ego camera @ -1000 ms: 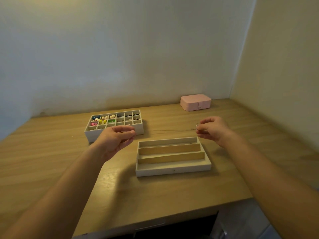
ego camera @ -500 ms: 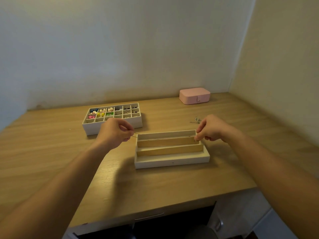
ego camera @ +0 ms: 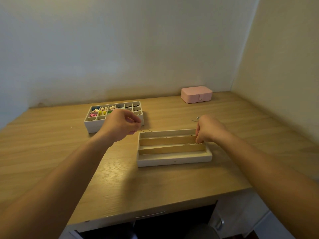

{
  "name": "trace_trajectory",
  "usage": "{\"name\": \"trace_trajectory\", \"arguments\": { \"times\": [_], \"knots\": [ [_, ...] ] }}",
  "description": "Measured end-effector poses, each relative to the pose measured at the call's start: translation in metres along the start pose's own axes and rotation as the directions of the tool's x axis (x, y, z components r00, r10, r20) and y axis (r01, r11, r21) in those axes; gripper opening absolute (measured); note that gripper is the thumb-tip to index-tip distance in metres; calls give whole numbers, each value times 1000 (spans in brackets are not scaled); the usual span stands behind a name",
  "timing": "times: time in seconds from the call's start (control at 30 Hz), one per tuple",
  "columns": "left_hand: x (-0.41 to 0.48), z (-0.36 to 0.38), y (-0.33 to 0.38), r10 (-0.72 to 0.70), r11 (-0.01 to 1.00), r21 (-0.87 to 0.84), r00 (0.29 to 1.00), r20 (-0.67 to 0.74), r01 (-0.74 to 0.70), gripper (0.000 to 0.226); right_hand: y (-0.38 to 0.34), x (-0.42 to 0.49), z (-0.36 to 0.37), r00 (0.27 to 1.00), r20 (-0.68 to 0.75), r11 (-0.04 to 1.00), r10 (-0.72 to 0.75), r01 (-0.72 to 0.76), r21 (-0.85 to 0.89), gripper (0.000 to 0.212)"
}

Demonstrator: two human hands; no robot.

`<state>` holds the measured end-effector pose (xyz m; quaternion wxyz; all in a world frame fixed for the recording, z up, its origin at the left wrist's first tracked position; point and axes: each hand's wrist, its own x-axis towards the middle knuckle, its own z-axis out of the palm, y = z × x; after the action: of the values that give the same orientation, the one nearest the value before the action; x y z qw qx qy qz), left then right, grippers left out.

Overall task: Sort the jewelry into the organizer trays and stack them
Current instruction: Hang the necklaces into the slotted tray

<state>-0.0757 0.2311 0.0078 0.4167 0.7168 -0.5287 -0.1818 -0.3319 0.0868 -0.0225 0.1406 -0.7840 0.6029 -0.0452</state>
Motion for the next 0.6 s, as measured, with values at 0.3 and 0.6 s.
{"name": "trace_trajectory", "arguments": {
  "times": [0.3, 0.6],
  "knots": [
    [0, 11, 7, 12, 999, 30, 997, 74, -14, 9, -5, -7, 5, 992, -106, 988, -73, 57, -146, 25],
    [6, 20, 5, 34, 995, 90, 993, 112, -44, 14, 0, -8, -2, 992, -103, 997, -70, 69, -18, 26]
  ]
}}
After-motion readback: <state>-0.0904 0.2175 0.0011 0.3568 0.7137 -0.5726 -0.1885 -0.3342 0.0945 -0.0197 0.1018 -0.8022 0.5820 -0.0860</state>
